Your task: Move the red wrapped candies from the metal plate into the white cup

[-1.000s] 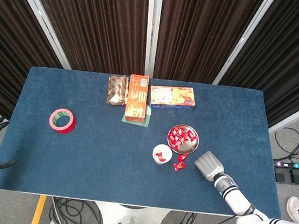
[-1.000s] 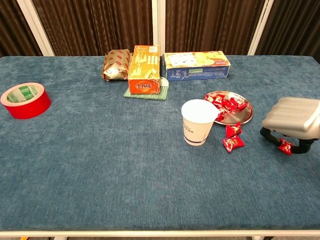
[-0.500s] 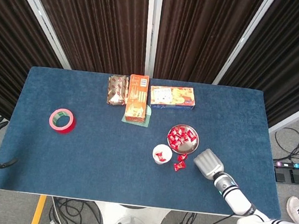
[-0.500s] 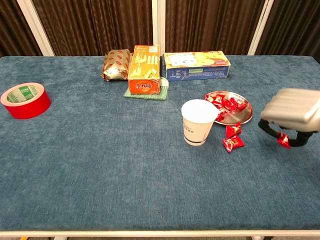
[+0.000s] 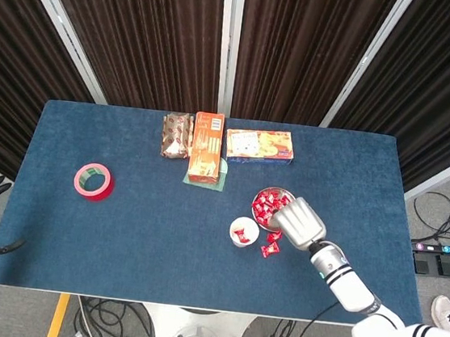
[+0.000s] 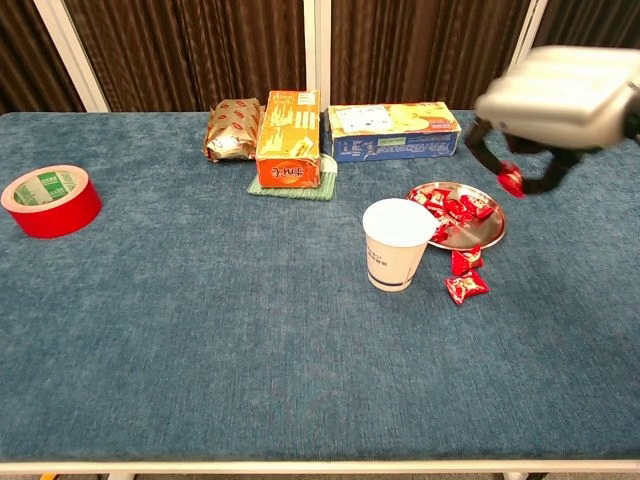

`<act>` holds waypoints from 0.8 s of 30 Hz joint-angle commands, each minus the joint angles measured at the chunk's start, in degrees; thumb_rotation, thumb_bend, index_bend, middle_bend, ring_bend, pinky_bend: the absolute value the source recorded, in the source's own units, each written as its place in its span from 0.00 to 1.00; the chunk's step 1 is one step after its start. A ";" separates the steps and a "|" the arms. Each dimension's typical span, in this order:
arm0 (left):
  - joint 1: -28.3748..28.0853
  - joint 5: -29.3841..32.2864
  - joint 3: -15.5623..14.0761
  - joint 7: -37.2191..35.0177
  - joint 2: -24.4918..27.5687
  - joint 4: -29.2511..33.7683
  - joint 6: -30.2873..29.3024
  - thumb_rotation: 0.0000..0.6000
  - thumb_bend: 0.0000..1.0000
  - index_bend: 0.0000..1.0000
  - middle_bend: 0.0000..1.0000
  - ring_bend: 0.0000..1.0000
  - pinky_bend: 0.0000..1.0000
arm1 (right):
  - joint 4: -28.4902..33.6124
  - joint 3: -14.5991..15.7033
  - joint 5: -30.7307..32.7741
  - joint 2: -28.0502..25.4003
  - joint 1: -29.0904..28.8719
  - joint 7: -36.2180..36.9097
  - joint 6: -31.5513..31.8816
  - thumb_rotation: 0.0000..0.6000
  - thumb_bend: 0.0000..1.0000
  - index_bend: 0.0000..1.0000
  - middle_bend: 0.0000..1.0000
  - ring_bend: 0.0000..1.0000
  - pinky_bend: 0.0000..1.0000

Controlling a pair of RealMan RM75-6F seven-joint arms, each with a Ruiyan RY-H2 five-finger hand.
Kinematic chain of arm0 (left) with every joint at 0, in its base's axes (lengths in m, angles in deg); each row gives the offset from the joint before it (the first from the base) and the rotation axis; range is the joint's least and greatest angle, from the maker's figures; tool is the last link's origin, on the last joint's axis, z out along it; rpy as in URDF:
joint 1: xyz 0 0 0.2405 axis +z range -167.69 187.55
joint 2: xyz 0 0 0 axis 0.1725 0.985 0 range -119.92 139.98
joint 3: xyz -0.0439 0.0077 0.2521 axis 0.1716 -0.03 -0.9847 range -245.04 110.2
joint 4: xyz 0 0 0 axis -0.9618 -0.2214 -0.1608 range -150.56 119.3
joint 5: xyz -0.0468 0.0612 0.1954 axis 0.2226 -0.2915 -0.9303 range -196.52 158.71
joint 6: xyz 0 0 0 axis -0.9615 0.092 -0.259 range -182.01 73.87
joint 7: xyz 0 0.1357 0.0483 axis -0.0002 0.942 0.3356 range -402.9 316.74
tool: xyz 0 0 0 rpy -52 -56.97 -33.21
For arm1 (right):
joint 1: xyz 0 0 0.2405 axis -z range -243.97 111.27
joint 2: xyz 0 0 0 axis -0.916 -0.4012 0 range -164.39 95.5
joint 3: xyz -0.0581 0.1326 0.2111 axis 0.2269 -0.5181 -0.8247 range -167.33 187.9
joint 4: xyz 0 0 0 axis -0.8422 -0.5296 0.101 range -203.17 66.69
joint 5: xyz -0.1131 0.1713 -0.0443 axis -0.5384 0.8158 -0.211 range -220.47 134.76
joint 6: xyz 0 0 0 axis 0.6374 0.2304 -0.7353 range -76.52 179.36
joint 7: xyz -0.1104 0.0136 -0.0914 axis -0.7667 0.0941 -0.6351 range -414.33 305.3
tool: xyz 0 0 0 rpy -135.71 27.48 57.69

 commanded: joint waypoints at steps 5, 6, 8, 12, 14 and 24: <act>0.31 -0.04 -0.06 -0.09 0.45 0.07 -0.43 1.00 0.14 0.13 0.08 0.03 0.11 | -2.50 -2.27 4.61 6.42 -4.21 -2.79 -3.60 1.00 0.24 0.59 1.00 1.00 1.00; 0.38 0.07 -0.03 -0.17 0.52 0.04 -0.45 1.00 0.14 0.13 0.08 0.03 0.11 | -2.90 -2.28 5.02 7.16 -4.59 -3.05 -3.94 1.00 0.24 0.59 1.00 1.00 1.00; 0.51 0.33 0.07 -0.34 0.60 -0.09 -0.50 1.00 0.14 0.13 0.07 0.03 0.11 | -3.69 -2.37 5.57 8.57 -5.24 -3.36 -4.31 1.00 0.24 0.59 1.00 1.00 1.00; 0.60 0.72 0.29 -0.85 0.64 -0.53 -0.39 1.00 0.14 0.13 0.08 0.03 0.11 | -5.21 -2.76 6.35 11.15 -6.41 -3.49 -4.49 1.00 0.22 0.59 1.00 1.00 1.00; 0.59 0.78 0.36 -1.03 0.65 -0.69 -0.38 1.00 0.14 0.13 0.08 0.03 0.11 | -5.64 -2.87 6.46 11.88 -6.79 -3.54 -4.38 1.00 0.20 0.59 1.00 1.00 1.00; 0.72 0.84 0.46 -1.90 0.66 -1.19 -0.41 1.00 0.14 0.13 0.08 0.03 0.11 | -4.70 -3.08 6.07 11.71 -7.19 -1.76 -2.84 1.00 0.10 0.48 1.00 1.00 1.00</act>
